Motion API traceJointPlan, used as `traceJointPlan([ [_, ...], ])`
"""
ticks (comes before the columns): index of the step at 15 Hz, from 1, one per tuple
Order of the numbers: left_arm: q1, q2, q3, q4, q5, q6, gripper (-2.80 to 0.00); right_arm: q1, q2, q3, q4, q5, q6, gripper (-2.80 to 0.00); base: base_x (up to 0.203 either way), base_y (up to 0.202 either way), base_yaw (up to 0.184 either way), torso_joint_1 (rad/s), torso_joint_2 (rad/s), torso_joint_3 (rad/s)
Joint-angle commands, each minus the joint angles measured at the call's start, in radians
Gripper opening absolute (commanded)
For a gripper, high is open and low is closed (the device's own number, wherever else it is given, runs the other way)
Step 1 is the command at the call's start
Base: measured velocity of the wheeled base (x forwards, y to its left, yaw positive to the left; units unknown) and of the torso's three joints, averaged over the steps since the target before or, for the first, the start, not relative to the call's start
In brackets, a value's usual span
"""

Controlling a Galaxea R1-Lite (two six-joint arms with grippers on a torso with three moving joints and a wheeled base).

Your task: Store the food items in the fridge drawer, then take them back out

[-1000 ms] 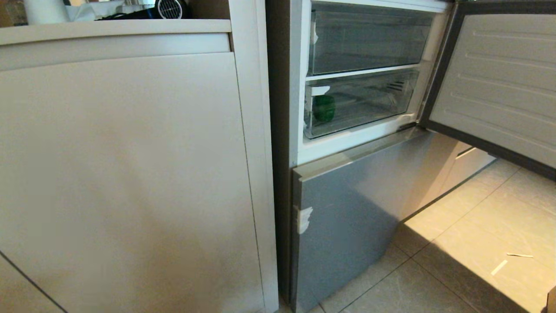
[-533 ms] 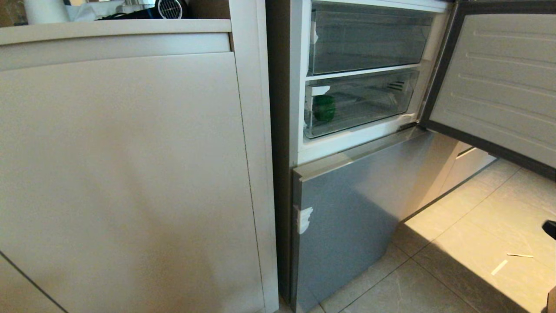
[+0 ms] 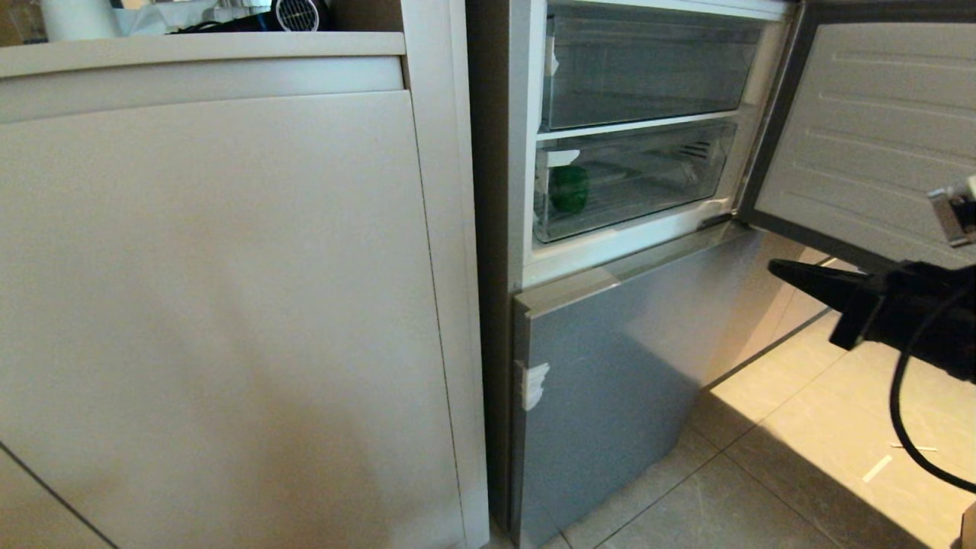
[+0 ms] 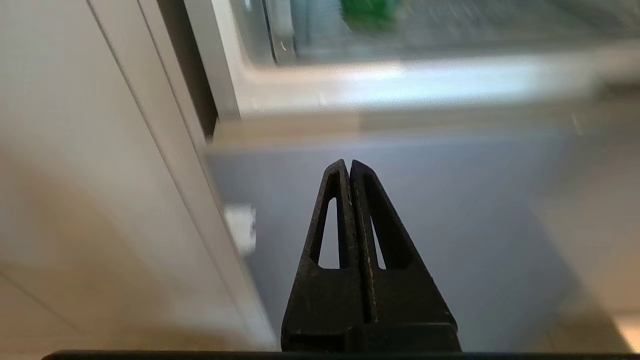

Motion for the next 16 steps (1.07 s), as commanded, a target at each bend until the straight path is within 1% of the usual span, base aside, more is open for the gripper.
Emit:
traceJointPlan([
  [1,0.0,0.002,0.0,0.001,0.0,0.0,-2.8,0.057,0.186,-0.105,-0.015,0.002,-0.004,-2.8,0.0,0.0,0.0,0.0,0.0,0.0],
  [2,0.0,0.0,0.0,0.001,0.0,0.0,-2.8,0.091,0.233,-0.144,-0.019,-0.001,-0.006,0.0,0.0,0.0,0.0,0.0,0.0,0.0],
  [4,0.0,0.0,0.0,0.001,0.0,0.0,-2.8,0.17,0.328,-0.239,-0.023,-0.05,-0.025,0.0,0.0,0.0,0.0,0.0,0.0,0.0],
  [6,0.0,0.0,0.0,0.001,0.0,0.0,-2.8,0.226,0.428,-0.341,-0.026,-0.091,-0.047,0.0,0.0,0.0,0.0,0.0,0.0,0.0],
  [7,0.0,0.0,0.0,0.001,0.0,0.0,-2.8,0.25,0.474,-0.395,-0.029,-0.104,-0.068,0.0,0.0,0.0,0.0,0.0,0.0,0.0],
  [9,0.0,0.0,0.0,0.001,0.0,0.0,-2.8,0.297,0.517,-0.468,-0.035,-0.129,-0.149,0.0,0.0,0.0,0.0,0.0,0.0,0.0],
  [11,0.0,0.0,0.0,0.001,0.0,0.0,-2.8,0.314,0.497,-0.47,-0.05,-0.135,-0.156,0.0,0.0,0.0,0.0,0.0,0.0,0.0],
  [12,0.0,0.0,0.0,0.001,0.0,0.0,-2.8,0.315,0.49,-0.478,-0.052,-0.15,-0.155,0.0,0.0,0.0,0.0,0.0,0.0,0.0],
  [14,0.0,0.002,0.0,0.001,0.0,0.0,-2.8,0.314,0.495,-0.537,-0.045,-0.237,-0.154,0.0,0.0,0.0,0.0,0.0,0.0,0.0],
  [16,0.0,0.0,0.0,0.001,0.0,0.0,-2.8,0.31,0.508,-0.602,-0.008,-0.257,-0.153,0.0,0.0,0.0,0.0,0.0,0.0,0.0],
])
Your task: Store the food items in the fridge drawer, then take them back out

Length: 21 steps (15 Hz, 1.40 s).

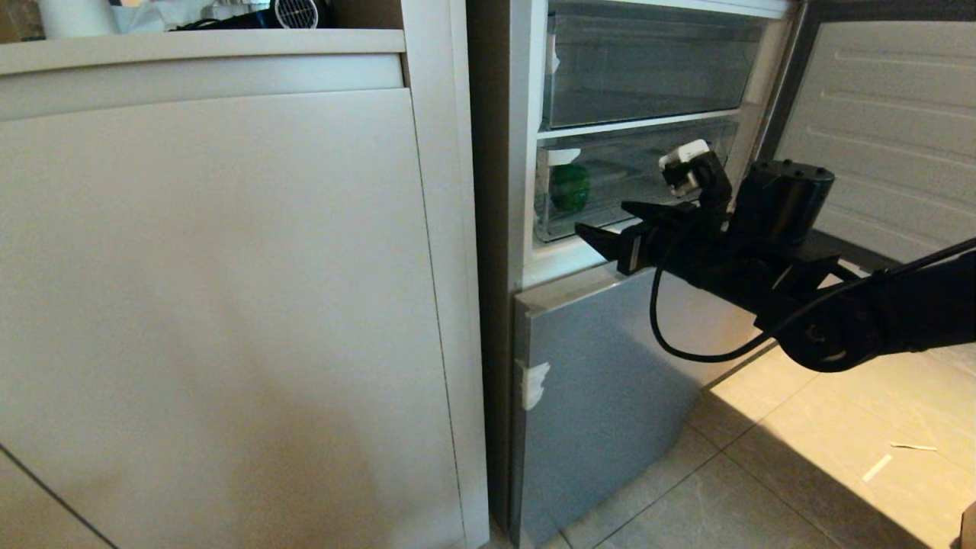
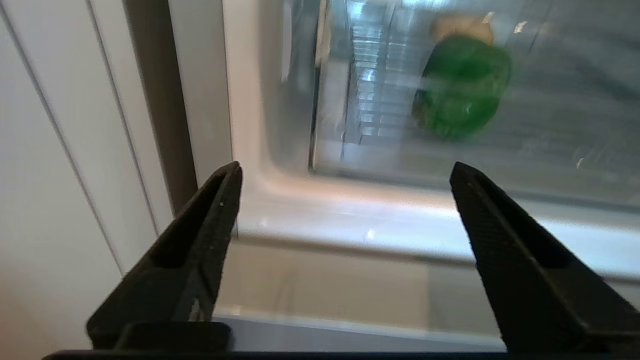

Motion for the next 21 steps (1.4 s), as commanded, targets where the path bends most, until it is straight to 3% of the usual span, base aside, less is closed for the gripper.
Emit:
traceJointPlan([
  [1,0.0,0.0,0.0,0.001,0.0,0.0,-2.8,-0.007,0.003,-0.045,0.018,-0.001,-0.001,0.0,0.0,0.0,0.0,0.0,0.0,0.0],
  [14,0.0,0.0,0.0,0.001,0.0,0.0,-2.8,-0.032,0.107,-0.259,0.063,0.002,0.011,0.0,0.0,0.0,0.0,0.0,0.0,0.0],
  [21,0.0,0.0,0.0,0.001,0.0,0.0,-2.8,-0.025,0.163,-0.379,0.11,0.004,0.076,0.0,0.0,0.0,0.0,0.0,0.0,0.0],
])
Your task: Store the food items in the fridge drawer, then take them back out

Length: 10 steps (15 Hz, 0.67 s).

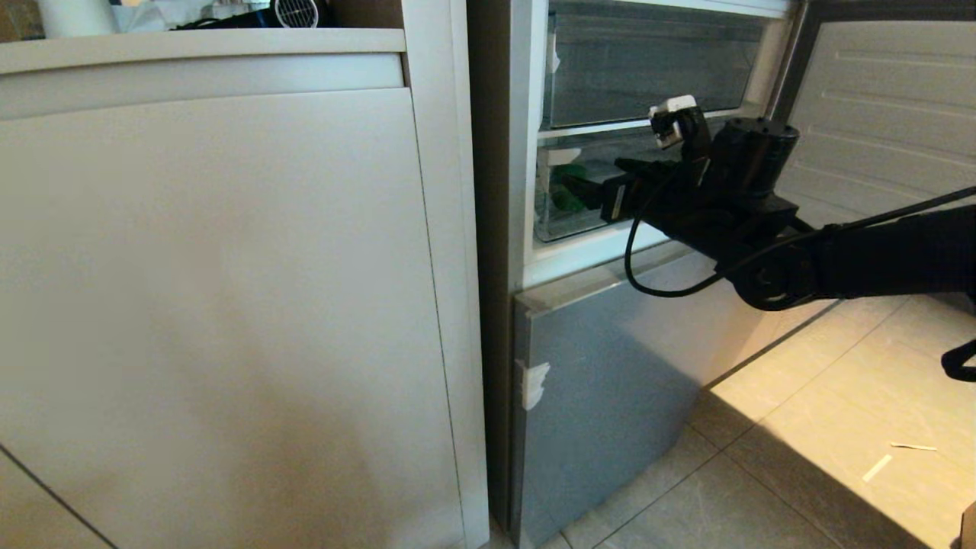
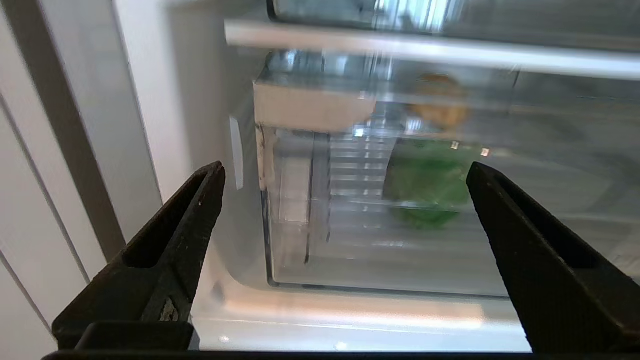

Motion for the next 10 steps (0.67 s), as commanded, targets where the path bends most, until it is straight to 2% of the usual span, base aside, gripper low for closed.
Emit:
traceJointPlan([
  [1,0.0,0.0,0.0,0.0,0.0,0.0,-2.8,0.004,0.011,-0.016,0.003,0.002,0.001,0.0,0.0,0.0,0.0,0.0,0.0,0.0],
  [10,0.0,0.0,0.0,0.0,0.0,0.0,-2.8,0.011,0.099,-0.155,0.051,-0.001,0.019,0.0,0.0,0.0,0.0,0.0,0.0,0.0],
])
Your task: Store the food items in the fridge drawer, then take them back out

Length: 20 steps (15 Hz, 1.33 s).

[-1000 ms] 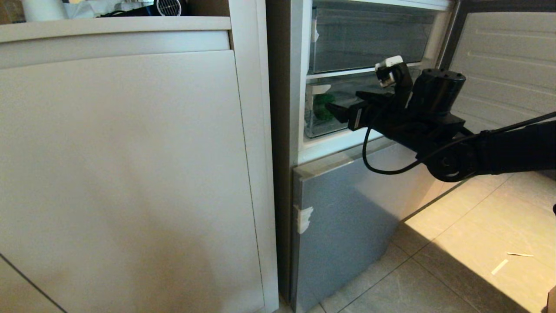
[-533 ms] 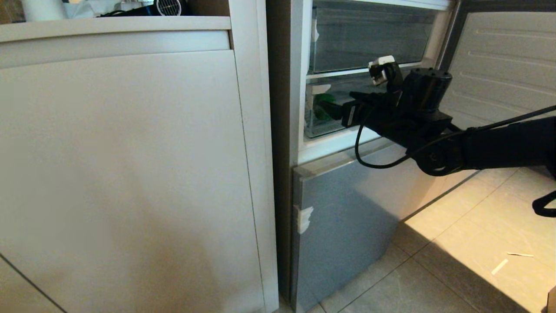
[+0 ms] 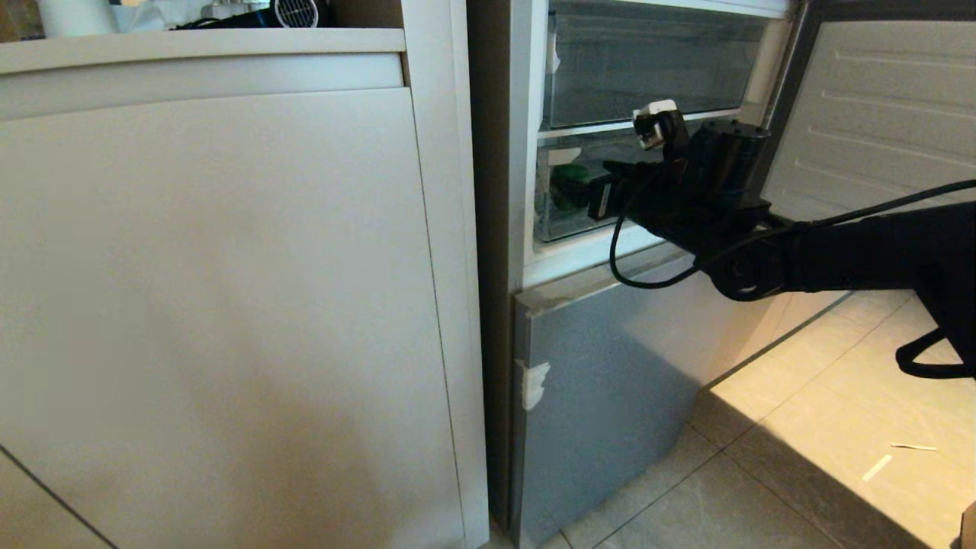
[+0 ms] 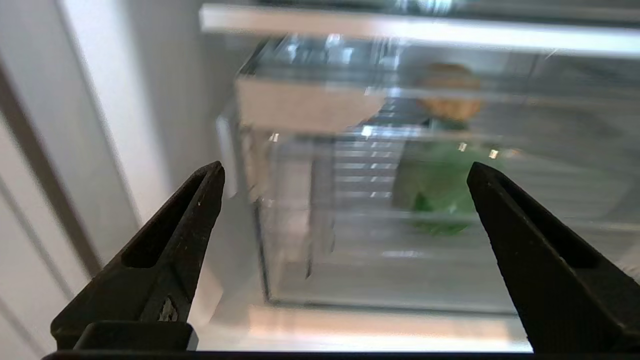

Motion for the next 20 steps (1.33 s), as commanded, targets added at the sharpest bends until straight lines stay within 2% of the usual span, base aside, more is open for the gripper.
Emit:
traceJointPlan([
  [1,0.0,0.0,0.0,0.001,0.0,0.0,-2.8,0.001,0.019,-0.019,-0.005,-0.002,-0.001,0.0,0.0,0.0,0.0,0.0,0.0,0.0],
  [5,0.0,0.0,0.0,0.001,0.0,0.0,-2.8,0.001,0.022,-0.032,-0.003,-0.052,-0.001,0.0,0.0,0.0,0.0,0.0,0.0,0.0],
  [9,0.0,0.0,0.0,0.001,0.0,0.0,-2.8,0.005,0.017,-0.03,-0.002,-0.064,-0.002,0.0,0.0,0.0,0.0,0.0,0.0,0.0],
  [14,0.0,0.0,0.0,0.001,0.0,0.0,-2.8,0.06,0.023,-0.042,0.023,-0.064,-0.005,0.0,0.0,0.0,0.0,0.0,0.0,0.0],
  [16,0.0,0.0,0.0,0.001,0.0,0.0,-2.8,0.063,0.055,-0.088,0.038,-0.07,-0.004,0.0,0.0,0.0,0.0,0.0,0.0,0.0],
  [18,0.0,0.0,0.0,0.001,0.0,0.0,-2.8,0.064,0.09,-0.138,0.044,-0.121,-0.005,0.0,0.0,0.0,0.0,0.0,0.0,0.0],
  [20,0.0,0.0,0.0,0.001,0.0,0.0,-2.8,0.064,0.091,-0.138,0.044,-0.123,-0.005,0.0,0.0,0.0,0.0,0.0,0.0,0.0],
])
